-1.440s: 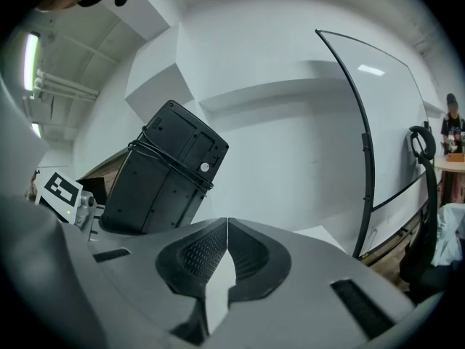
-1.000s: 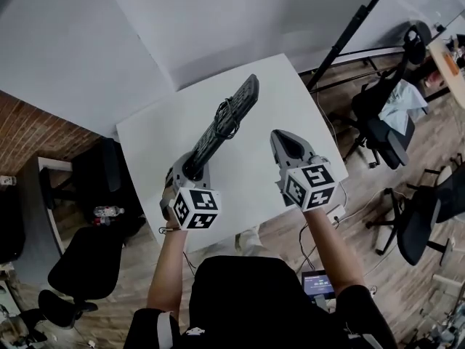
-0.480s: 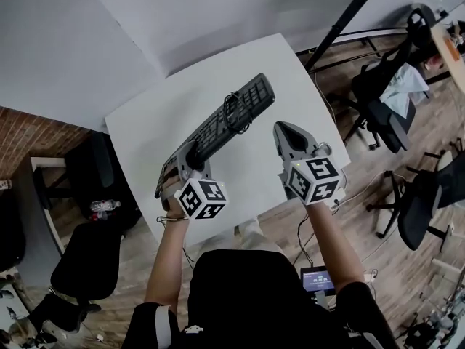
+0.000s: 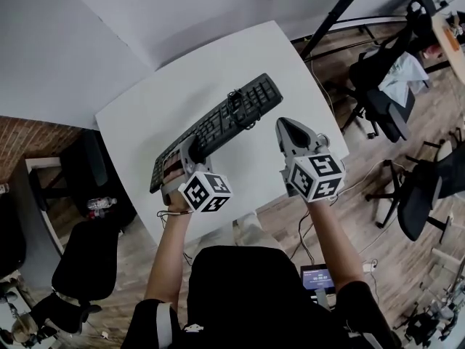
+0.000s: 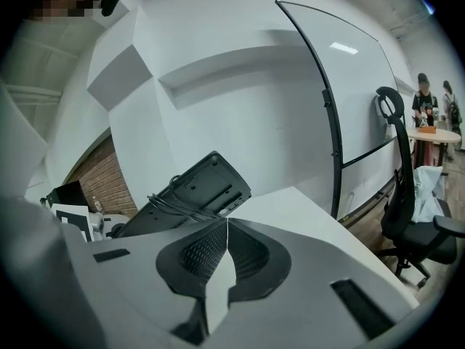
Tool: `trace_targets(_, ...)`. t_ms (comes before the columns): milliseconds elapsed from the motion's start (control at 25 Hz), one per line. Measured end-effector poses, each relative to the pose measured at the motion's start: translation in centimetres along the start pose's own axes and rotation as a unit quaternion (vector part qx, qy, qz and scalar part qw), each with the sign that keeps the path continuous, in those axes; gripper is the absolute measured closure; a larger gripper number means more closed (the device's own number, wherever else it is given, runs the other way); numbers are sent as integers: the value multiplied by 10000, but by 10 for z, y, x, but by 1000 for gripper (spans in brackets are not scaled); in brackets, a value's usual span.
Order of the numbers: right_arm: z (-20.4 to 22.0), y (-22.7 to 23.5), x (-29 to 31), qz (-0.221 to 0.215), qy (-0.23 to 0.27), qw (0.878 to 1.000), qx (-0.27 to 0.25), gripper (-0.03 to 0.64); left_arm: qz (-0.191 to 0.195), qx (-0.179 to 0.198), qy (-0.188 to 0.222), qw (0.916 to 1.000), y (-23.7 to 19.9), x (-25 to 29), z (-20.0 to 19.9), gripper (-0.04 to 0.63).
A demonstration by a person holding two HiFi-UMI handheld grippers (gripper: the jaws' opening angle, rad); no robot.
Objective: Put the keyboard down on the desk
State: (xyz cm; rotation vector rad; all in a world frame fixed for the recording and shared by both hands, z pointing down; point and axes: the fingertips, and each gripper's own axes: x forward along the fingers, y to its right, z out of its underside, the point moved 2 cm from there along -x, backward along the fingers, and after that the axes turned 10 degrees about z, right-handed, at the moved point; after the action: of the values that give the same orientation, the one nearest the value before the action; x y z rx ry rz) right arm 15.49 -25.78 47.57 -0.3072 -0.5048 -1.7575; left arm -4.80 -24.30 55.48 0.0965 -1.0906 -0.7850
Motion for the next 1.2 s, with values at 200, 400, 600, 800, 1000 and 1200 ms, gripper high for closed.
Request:
trace_targets(200, 10, 11, 0, 59, -88, 9999, 55, 575, 105, 276, -229, 9993, 13, 15, -1, 500)
trace_targets(400, 21, 16, 4, 85, -203, 9997, 115, 575, 134, 658, -509, 9964, 26, 29, 1, 499)
trace_targets(600, 30, 24, 7, 107, -280, 9995, 119, 575, 111, 937, -757, 9927, 35, 42, 4, 499)
trace_targets(800, 40, 32, 9, 136, -375, 9991, 130, 575, 110, 1149, -970, 9886, 43, 53, 8, 499)
trace_targets(1000, 46, 35, 14, 183, -421, 9989, -84, 575, 118, 1286, -1060, 9859, 41, 59, 8, 499)
trace_targets(1200, 50, 20, 14, -238, -558, 9945, -856, 575, 234, 1335, -1078, 9849, 44, 59, 7, 499)
